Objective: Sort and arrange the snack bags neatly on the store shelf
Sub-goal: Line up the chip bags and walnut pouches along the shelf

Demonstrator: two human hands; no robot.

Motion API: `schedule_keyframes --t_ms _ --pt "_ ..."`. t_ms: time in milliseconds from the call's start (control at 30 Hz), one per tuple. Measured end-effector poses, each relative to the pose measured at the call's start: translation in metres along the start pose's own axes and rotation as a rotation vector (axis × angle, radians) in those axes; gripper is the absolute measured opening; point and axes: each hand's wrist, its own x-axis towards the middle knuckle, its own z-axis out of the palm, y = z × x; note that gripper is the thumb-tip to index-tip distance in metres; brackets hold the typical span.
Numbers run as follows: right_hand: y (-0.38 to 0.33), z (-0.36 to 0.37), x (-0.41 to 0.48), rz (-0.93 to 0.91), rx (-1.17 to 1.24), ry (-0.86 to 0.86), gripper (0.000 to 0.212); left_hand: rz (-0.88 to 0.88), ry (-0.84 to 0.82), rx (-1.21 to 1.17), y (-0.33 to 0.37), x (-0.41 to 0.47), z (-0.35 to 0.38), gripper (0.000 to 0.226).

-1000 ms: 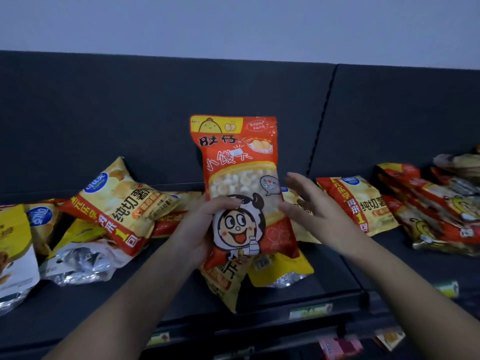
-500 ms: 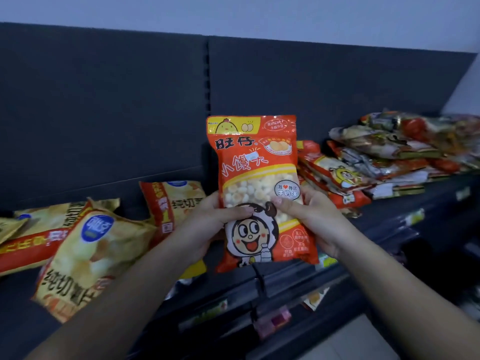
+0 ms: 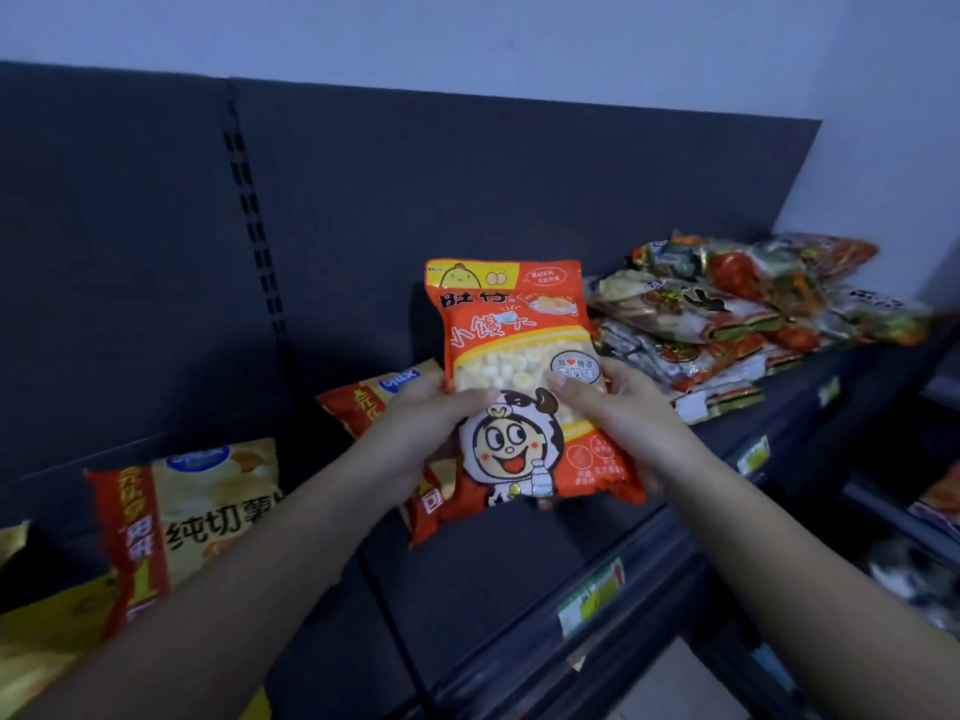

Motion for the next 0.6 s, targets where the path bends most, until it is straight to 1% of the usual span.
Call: schedule_keyframes --t_ms 100,133,200,233,300,367,433,533,600 --pt "-0.017 -0.02 0.028 -0.093 -0.152 0.087 0.04 0.091 -0.01 0.024 0.008 0.033 0.014 0.071" --pt "-0.02 -0.028 0.038 -0.136 -0.214 0.101 0.04 0.123 -0.024 0.023 0.009 0.041 0.02 0.079" --pt "-0.027 -0.042 0.056 -0.2 -0.328 0.093 0.035 0.17 -0.042 0.054 0.009 0.056 0.032 0.081" --pt "-0.031 -0.048 0.065 -0.229 -0.404 0.077 0.033 0.174 -0.049 0.07 0.008 0.065 0.038 0.088" --pt "-0.036 -0.063 0.087 -0.306 -0.596 0.072 0.034 0.158 -0.054 0.142 0.005 0.082 0.051 0.102" --pt "-0.039 -0.075 0.109 -0.352 -0.746 0.061 0.037 0.179 -0.026 0.243 0.003 0.096 0.061 0.104" --pt "-0.034 -0.085 0.128 -0.353 -0.855 0.017 0.046 0.162 0.007 0.377 -0.002 0.11 0.071 0.1" --pt "-0.014 -0.093 0.151 -0.33 -1.083 -0.096 0.059 0.115 0.073 0.708 -0.012 0.123 0.086 0.09" --pt "0.001 -0.093 0.165 -0.281 -1.157 -0.205 0.06 0.086 0.098 0.791 -0.021 0.133 0.09 0.084"
